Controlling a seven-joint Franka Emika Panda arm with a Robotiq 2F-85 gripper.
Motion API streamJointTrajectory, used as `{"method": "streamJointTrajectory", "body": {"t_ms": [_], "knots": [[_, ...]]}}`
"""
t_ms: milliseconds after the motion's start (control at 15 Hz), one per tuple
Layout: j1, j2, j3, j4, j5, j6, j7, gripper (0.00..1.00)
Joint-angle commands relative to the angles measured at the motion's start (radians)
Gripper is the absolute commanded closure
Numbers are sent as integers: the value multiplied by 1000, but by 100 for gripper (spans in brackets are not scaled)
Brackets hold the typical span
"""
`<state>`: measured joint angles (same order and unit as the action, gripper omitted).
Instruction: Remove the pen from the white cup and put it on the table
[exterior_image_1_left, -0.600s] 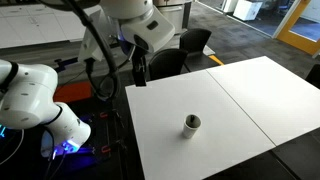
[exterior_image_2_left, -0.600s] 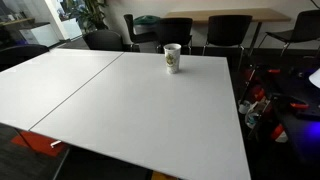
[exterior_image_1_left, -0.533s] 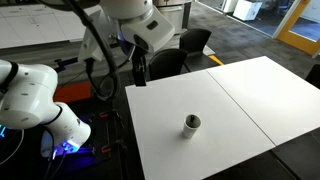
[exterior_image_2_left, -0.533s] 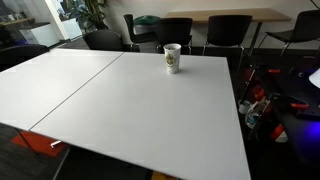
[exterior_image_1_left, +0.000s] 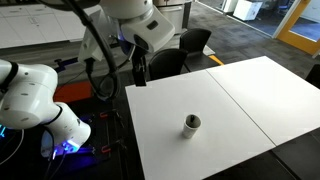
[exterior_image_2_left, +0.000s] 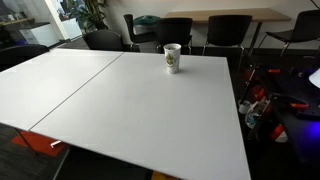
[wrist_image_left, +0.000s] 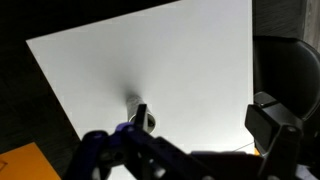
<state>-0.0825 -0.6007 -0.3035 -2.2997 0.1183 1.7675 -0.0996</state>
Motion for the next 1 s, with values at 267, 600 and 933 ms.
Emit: {"method": "streamJointTrajectory", "body": {"t_ms": [267,600,933], "knots": [[-33,7,24,2,16,-4,-15,0],[-24,59,17,15,-7,31,-88,0],[-27,152,19,22,-53,128,-180,0]]}}
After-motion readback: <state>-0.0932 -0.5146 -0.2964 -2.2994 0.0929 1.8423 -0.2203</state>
